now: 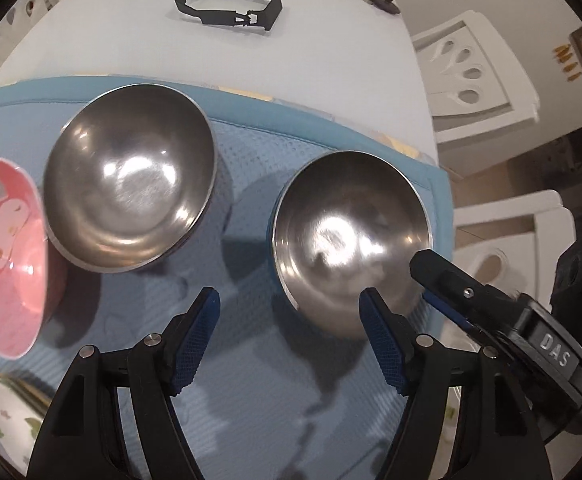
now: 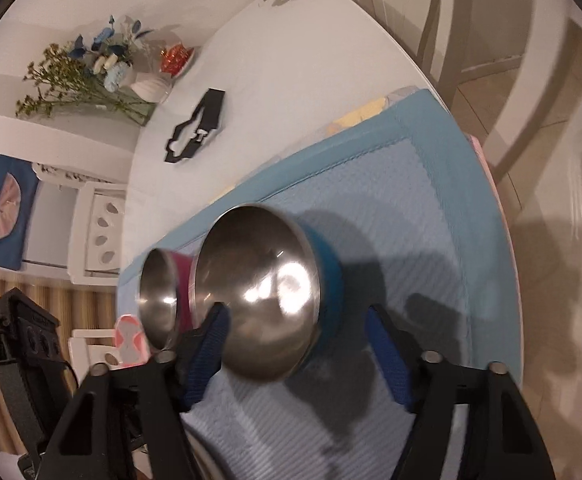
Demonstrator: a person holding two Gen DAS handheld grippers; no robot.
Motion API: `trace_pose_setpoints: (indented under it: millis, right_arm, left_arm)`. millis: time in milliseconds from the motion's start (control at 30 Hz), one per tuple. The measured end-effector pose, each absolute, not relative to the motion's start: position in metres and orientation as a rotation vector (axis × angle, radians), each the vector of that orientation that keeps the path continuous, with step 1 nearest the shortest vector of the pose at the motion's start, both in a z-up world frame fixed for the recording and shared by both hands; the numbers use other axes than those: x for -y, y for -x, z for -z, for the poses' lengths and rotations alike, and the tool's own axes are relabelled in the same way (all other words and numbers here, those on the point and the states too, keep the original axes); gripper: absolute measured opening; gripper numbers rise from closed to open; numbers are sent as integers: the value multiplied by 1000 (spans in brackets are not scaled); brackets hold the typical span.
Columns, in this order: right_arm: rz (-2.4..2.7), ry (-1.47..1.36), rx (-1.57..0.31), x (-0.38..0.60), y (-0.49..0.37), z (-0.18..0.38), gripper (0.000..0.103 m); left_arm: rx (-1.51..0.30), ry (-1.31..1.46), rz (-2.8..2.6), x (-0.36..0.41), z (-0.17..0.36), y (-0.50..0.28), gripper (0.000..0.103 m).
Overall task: Organize plates and bowls
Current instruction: 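Move both grippers to the blue-outer steel bowl and grasp its rim, then lift the blue steel bowl with both grippers and carry it toward the pink bowl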
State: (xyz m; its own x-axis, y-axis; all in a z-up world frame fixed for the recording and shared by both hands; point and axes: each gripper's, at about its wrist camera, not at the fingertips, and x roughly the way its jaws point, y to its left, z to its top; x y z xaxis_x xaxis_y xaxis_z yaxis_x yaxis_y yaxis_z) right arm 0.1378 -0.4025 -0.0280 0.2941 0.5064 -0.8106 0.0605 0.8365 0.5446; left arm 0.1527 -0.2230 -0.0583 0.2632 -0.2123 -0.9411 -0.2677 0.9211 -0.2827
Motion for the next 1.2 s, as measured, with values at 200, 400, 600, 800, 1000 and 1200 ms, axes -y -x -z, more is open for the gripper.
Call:
trace_pose_setpoints:
  millis: [200,400,600,800,1000,1200]
  right_arm:
    - [-337,-405,-1300,393,-161,49,56]
    - [-342,-313,-1351,385,-170,65,38]
    - [-328,-252,-1344,379,-173,64,16]
    - [-321,-228,-1347,371,-170,60,15]
    - [-306,-199,-1330,366,-160,46,15]
    - [-295,-234,-1315,365,-150,36,16]
  left_arm:
    - [-1341,403,-68,236,82,-165,38]
    - [-1332,388,-101,237,89,-167,20]
    - [-1325,399,-97,232,95,-166,14]
    - [-1324,406,-105,231,91,-166,14]
    - [-1302,385,-92,229,81,-160,14]
    - [-1283,366,-71,226,68,-154,14]
